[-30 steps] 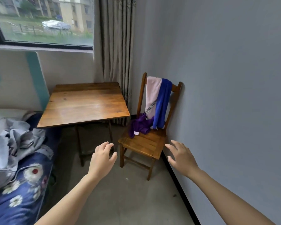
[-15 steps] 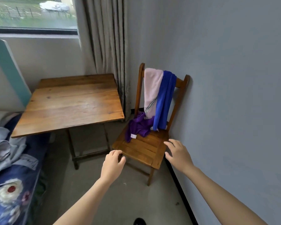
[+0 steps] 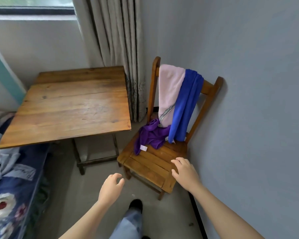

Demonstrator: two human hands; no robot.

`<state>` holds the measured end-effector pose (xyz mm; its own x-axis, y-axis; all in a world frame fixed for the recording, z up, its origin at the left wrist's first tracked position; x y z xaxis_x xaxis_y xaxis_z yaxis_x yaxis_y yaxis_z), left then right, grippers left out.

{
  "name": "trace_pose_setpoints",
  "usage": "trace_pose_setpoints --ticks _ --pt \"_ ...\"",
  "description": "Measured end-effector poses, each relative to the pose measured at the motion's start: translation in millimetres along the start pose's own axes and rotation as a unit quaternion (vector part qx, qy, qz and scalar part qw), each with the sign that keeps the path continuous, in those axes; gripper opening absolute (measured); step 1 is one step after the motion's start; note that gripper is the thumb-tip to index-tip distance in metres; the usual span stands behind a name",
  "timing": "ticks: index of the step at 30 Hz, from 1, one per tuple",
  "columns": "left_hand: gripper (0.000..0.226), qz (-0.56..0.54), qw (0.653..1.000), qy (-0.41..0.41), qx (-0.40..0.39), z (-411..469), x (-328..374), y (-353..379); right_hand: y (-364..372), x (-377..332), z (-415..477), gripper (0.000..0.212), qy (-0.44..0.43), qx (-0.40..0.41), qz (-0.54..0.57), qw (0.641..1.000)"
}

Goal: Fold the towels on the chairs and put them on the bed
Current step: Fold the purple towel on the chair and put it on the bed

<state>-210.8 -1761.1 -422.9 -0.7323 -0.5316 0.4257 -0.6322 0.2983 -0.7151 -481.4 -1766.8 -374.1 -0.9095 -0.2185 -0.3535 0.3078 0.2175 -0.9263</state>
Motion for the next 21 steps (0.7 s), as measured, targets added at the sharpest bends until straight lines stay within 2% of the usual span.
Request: trace_pose_setpoints --ticks 4,8,14,21 --pt "0.03 -0.004 1.0 -0.02 -0.016 35 18 6 4 16 33 0.042 0.002 -0.028 0.004 1.0" --pt "0.01 -0.029 0.998 -0.027 -0.044 73 44 16 6 35 73 0.042 0.005 -0.061 -0.004 0.998" --pt "0.027 -0.03 0.995 -0.046 -0.085 125 72 22 3 57 135 0.041 0.006 -0.089 -0.015 0.996" --pt "0.019 -0.014 0.993 -0.069 -0.097 159 91 28 20 74 176 0.041 -0.004 -0.122 0.005 0.993"
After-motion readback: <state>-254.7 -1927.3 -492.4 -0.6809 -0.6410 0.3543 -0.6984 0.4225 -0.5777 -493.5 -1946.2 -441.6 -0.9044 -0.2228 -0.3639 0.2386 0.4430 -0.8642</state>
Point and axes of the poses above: each hand's wrist, its own z-axis towards the middle knuckle, its own y-axis out of the palm, x = y × z, the point moved 8 cm from there along z, towards the middle knuckle, and after that the axes turned 15 degrees about -y, right-handed, at the moved point
